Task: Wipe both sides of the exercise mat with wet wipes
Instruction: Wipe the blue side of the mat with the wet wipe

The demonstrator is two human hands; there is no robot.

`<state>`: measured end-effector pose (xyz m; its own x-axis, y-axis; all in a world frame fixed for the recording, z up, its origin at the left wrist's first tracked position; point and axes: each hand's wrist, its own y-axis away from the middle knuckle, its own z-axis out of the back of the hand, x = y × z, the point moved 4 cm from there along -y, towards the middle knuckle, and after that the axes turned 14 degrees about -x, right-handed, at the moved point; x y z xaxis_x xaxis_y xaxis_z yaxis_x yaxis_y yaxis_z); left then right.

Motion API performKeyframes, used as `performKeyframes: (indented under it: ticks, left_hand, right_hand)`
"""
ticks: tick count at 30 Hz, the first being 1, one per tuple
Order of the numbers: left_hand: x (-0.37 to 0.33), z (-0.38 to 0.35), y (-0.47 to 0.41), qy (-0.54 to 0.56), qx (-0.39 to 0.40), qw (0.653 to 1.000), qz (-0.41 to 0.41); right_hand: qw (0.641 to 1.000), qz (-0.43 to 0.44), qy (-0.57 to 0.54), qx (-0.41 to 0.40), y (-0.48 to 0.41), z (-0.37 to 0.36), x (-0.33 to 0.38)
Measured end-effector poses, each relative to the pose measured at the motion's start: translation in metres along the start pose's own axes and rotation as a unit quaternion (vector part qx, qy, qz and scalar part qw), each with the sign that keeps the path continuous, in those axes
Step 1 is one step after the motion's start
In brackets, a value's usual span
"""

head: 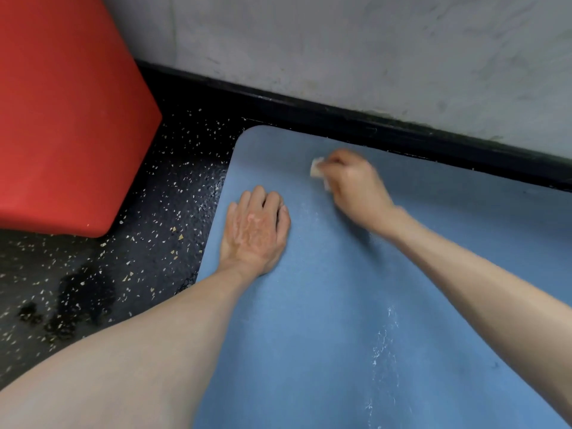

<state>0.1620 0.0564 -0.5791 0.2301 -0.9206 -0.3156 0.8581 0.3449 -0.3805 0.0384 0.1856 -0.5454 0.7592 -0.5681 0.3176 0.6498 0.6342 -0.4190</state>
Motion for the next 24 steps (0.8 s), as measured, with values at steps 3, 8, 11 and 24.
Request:
performKeyframes:
  ticks: [3, 8, 11, 24]
  left_hand:
    - [0.000, -0.001, -0.001, 0.002, 0.001, 1.000, 0.002]
    - [0.001, -0.001, -0.001, -0.011, -0.003, 1.000, -0.002]
    - [0.001, 0.000, -0.001, -0.004, -0.001, 1.000, 0.000]
    - [0.002, -0.001, -0.001, -0.006, 0.006, 1.000, 0.007]
  right_hand:
    - [0.997, -0.047, 0.064, -0.025, -0.022, -0.001, -0.021]
    - [0.996, 0.086, 0.018, 0.022, 0.039, 0.012, 0.017]
    - [0.995, 0.085, 0.020, 0.037, 0.017, 0.006, 0.000]
    - [0.999, 0.027, -0.009, 0.032, 0.025, 0.013, -0.020]
